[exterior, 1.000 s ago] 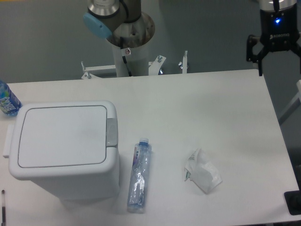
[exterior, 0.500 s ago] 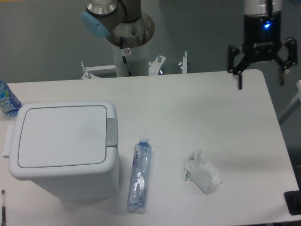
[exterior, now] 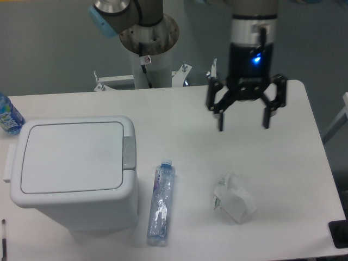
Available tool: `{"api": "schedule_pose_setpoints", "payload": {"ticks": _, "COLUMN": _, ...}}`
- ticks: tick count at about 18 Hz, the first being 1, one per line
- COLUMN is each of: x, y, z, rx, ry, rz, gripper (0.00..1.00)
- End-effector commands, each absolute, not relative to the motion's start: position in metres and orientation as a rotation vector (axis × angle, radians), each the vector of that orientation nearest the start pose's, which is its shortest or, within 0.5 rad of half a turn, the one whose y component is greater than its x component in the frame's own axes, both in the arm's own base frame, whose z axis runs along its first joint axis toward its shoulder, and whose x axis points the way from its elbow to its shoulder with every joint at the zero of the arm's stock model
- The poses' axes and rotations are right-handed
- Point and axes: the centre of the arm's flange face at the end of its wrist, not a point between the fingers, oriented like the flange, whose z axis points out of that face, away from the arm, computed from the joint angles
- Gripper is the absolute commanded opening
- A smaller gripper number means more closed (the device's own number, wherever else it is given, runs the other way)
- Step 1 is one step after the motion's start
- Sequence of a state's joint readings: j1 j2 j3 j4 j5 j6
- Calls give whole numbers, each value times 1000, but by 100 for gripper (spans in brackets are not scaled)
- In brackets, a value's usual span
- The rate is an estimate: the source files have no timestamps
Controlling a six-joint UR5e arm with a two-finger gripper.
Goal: Open the trash can
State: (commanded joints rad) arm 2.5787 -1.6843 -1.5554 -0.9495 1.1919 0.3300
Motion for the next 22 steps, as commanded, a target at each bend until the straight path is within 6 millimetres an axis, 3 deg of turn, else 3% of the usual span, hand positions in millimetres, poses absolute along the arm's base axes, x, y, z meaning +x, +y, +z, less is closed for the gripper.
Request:
{"api": "schedule_pose_setpoints", "payload": {"ticks": 3, "x": -370, "y": 462, "z": 503, "rx": -2423, "ry": -723, "rz": -12, "gripper": 100}}
{"api": "schedule_pose_setpoints", "payload": {"ticks": 13, "x": -315, "y": 499, "z": 495, "rx": -2403, "ry": -840, "rz": -153, "gripper": 100}}
{"api": "schedule_pose_setpoints", "payload": {"ticks": 22, "x": -303, "y": 503, "z": 473, "rx": -2433, "ry": -865, "rz": -191, "gripper": 100}}
